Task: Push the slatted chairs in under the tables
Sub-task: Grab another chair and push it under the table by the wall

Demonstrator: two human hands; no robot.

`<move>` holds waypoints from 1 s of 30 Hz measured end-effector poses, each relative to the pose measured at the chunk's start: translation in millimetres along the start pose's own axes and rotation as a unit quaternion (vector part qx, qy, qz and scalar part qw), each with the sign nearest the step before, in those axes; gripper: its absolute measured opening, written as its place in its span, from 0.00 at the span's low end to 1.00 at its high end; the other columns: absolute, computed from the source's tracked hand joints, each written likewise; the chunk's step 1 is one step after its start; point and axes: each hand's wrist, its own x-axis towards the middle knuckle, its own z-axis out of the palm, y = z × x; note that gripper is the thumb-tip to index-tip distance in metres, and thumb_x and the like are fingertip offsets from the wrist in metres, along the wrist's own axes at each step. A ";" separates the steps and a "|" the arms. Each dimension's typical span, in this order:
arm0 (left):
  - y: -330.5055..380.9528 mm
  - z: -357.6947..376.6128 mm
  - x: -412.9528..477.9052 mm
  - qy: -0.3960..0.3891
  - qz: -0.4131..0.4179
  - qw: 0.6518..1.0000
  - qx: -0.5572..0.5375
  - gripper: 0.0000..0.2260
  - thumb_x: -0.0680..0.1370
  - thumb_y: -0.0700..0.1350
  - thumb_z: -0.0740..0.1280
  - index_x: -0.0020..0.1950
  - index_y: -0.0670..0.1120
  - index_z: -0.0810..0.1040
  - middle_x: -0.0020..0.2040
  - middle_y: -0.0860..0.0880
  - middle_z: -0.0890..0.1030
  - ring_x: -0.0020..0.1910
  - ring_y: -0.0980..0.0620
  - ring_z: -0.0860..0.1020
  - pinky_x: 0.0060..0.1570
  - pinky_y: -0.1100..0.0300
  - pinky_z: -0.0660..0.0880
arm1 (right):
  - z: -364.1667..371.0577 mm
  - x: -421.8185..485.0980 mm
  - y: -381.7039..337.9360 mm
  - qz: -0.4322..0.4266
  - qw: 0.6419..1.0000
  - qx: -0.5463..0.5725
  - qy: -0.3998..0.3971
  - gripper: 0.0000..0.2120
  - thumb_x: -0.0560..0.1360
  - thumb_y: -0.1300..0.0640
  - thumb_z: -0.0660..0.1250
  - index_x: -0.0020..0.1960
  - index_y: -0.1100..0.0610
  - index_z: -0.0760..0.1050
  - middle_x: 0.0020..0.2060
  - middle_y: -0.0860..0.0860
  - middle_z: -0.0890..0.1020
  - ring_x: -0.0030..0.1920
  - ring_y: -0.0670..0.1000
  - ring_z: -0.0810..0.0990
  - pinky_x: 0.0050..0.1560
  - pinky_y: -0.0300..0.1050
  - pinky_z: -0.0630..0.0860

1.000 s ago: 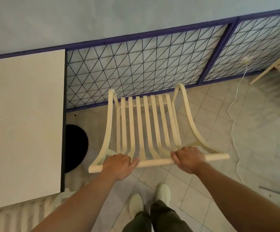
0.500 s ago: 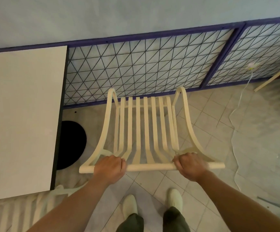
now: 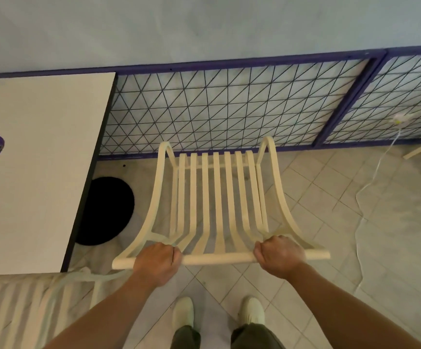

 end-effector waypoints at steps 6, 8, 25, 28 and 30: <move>33.6 -8.5 8.0 -0.024 -0.034 0.999 -0.021 0.23 0.49 0.44 0.85 0.38 0.40 0.82 0.27 0.43 0.74 0.21 0.43 0.73 0.19 0.56 0.70 | -11.7 10.8 33.9 -0.071 0.996 -0.046 -0.026 0.19 0.84 0.46 0.49 0.52 0.51 0.77 0.44 0.53 0.82 0.46 0.56 0.82 0.49 0.53 0.81; 47.8 -22.2 8.2 -0.061 -0.040 0.997 -0.013 0.20 0.64 0.47 0.80 0.51 0.39 0.81 0.38 0.40 0.79 0.33 0.40 0.79 0.30 0.51 0.76 | -14.0 14.7 43.1 -0.069 0.996 -0.046 -0.027 0.19 0.83 0.45 0.49 0.50 0.51 0.77 0.44 0.52 0.82 0.46 0.55 0.82 0.48 0.52 0.81; 84.8 -28.6 24.1 -0.069 -0.121 0.986 -0.087 0.21 0.84 0.54 0.47 0.74 0.50 0.67 0.51 0.45 0.80 0.44 0.44 0.77 0.42 0.50 0.71 | -24.4 42.4 83.9 -0.100 0.992 -0.075 -0.016 0.27 0.83 0.43 0.46 0.44 0.53 0.80 0.37 0.49 0.78 0.38 0.52 0.75 0.42 0.46 0.75; 81.7 -23.3 22.8 -0.067 -0.177 0.964 -0.185 0.29 0.79 0.70 0.45 0.56 0.54 0.78 0.43 0.51 0.79 0.41 0.49 0.78 0.45 0.50 0.76 | -24.9 41.1 83.9 -0.107 0.992 -0.060 -0.027 0.33 0.80 0.34 0.44 0.48 0.50 0.83 0.40 0.48 0.82 0.40 0.50 0.79 0.46 0.47 0.77; 79.9 -19.8 20.9 -0.061 -0.196 0.950 -0.236 0.33 0.72 0.78 0.47 0.51 0.55 0.78 0.41 0.55 0.79 0.40 0.52 0.79 0.48 0.50 0.78 | -25.1 37.9 85.6 -0.113 0.992 -0.048 -0.036 0.41 0.73 0.24 0.43 0.56 0.49 0.83 0.48 0.47 0.85 0.47 0.49 0.81 0.52 0.47 0.77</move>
